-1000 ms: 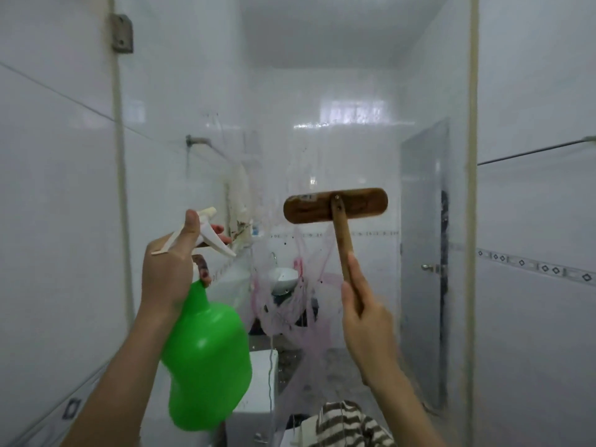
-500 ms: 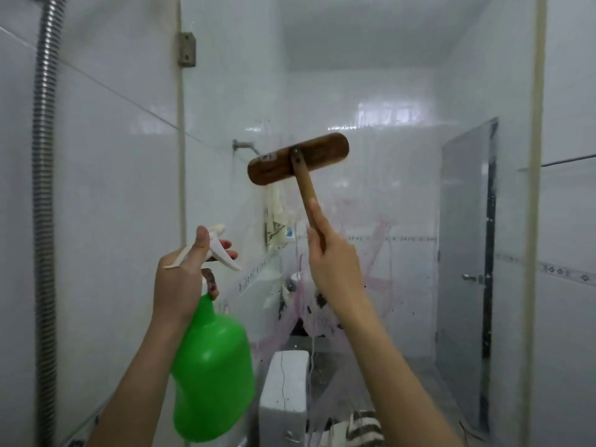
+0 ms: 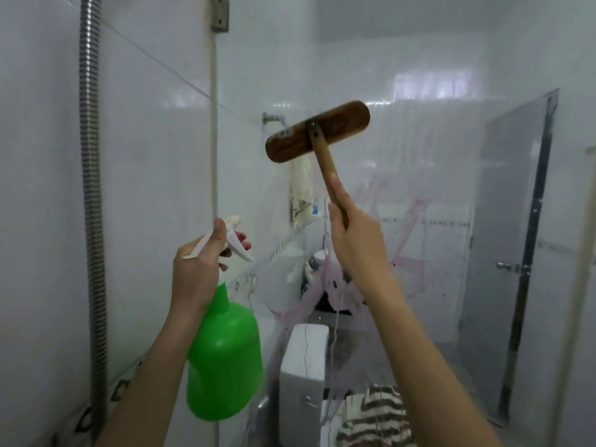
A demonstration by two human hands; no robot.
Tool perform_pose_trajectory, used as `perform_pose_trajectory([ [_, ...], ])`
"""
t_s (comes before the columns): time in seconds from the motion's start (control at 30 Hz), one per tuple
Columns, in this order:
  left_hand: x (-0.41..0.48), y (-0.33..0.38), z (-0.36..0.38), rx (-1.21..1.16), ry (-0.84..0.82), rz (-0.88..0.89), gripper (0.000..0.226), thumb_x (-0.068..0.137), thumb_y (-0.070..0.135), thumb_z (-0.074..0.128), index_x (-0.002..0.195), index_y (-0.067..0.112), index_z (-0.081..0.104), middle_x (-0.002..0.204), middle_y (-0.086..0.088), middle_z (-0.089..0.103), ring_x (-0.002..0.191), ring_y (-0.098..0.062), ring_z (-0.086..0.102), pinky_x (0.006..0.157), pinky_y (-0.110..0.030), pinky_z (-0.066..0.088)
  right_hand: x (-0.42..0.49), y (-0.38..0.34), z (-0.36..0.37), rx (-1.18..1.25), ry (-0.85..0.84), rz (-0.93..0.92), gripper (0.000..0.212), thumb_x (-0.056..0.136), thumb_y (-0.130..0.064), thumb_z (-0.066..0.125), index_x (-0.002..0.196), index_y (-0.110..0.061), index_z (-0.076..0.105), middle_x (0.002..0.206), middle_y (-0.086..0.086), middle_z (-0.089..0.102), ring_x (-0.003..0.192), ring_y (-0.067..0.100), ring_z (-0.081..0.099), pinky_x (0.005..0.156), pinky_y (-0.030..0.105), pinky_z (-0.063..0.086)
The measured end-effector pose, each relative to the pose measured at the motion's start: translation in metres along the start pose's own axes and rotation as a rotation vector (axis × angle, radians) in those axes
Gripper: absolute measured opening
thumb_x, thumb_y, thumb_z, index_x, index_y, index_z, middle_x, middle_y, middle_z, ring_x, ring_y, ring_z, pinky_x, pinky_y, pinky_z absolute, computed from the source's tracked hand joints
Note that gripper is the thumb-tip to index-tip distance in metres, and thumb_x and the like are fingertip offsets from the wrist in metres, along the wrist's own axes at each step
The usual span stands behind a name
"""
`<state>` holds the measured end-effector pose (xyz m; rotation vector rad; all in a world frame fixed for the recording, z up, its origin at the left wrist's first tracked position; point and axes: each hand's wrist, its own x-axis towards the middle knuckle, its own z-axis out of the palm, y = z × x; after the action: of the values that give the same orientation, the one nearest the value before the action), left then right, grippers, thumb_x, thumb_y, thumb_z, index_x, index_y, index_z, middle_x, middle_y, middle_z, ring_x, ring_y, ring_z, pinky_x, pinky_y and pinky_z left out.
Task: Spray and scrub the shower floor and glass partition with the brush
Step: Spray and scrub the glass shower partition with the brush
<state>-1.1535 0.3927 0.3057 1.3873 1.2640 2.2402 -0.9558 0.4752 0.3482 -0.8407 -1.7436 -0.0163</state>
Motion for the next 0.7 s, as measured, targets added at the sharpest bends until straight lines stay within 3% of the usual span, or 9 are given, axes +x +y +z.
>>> perform_pose_trajectory([
  [0.1,-0.008,-0.013,0.001,-0.056,-0.004,-0.053,0.044,0.092,0.055,0.051,0.088,0.020,0.077,0.084,-0.004,0.079,0.090,-0.020,0.076,0.082,-0.028,0.058,0.002,0.009,0.003,0.002,0.023,-0.039,0.049,0.103,-0.033,0.036,0.147,-0.047,0.021,0.061,0.009,0.054,0.046,0.012,0.041,0.044,0.027,0.042],
  [0.27,-0.023,-0.046,-0.001,-0.045,-0.013,-0.118,0.042,0.100,0.043,0.050,0.076,0.020,0.076,0.070,-0.010,0.076,0.070,-0.026,0.074,0.080,-0.037,0.060,-0.137,0.051,0.010,0.049,-0.075,0.094,0.054,0.099,-0.026,0.046,0.145,-0.043,0.024,0.048,-0.009,0.041,0.037,0.007,0.039,0.037,0.014,0.032],
  [0.37,-0.035,-0.061,0.002,0.042,0.005,-0.143,0.047,0.102,0.048,0.047,0.069,0.025,0.073,0.062,-0.006,0.070,0.059,-0.020,0.068,0.075,-0.036,0.054,-0.100,0.037,0.011,0.001,-0.053,0.051,0.052,0.101,-0.028,0.042,0.146,-0.044,0.023,0.051,-0.004,0.043,0.041,0.005,0.036,0.044,0.016,0.033],
  [0.43,-0.043,-0.065,0.005,0.088,0.041,-0.140,0.051,0.101,0.050,0.047,0.068,0.019,0.071,0.057,-0.005,0.066,0.052,-0.015,0.062,0.067,-0.032,0.051,-0.059,0.022,0.010,-0.004,-0.034,0.006,0.050,0.102,-0.032,0.038,0.147,-0.046,0.021,0.057,0.005,0.049,0.046,0.008,0.038,0.045,0.025,0.038],
  [0.5,-0.046,-0.066,0.008,0.108,0.065,-0.139,0.056,0.101,0.050,0.047,0.066,0.012,0.070,0.059,-0.007,0.069,0.055,-0.017,0.067,0.067,-0.031,0.053,-0.039,0.020,0.010,0.011,-0.015,-0.005,0.049,0.102,-0.033,0.038,0.146,-0.047,0.022,0.060,0.009,0.053,0.046,0.010,0.039,0.045,0.030,0.042],
  [0.6,-0.047,-0.065,0.007,0.054,0.056,-0.148,0.051,0.101,0.047,0.050,0.071,0.015,0.075,0.070,-0.010,0.076,0.070,-0.026,0.075,0.075,-0.035,0.059,-0.088,0.042,0.012,0.028,-0.056,-0.001,0.051,0.101,-0.029,0.041,0.148,-0.042,0.024,0.053,-0.002,0.045,0.040,0.007,0.037,0.038,0.018,0.036],
  [0.7,-0.052,-0.063,0.003,0.109,0.055,-0.111,0.054,0.101,0.046,0.048,0.065,0.013,0.071,0.060,-0.006,0.070,0.057,-0.017,0.068,0.065,-0.030,0.054,-0.166,0.059,0.015,0.072,-0.130,0.125,0.052,0.099,-0.024,0.045,0.145,-0.039,0.027,0.048,-0.009,0.041,0.036,0.007,0.042,0.036,0.013,0.034],
])
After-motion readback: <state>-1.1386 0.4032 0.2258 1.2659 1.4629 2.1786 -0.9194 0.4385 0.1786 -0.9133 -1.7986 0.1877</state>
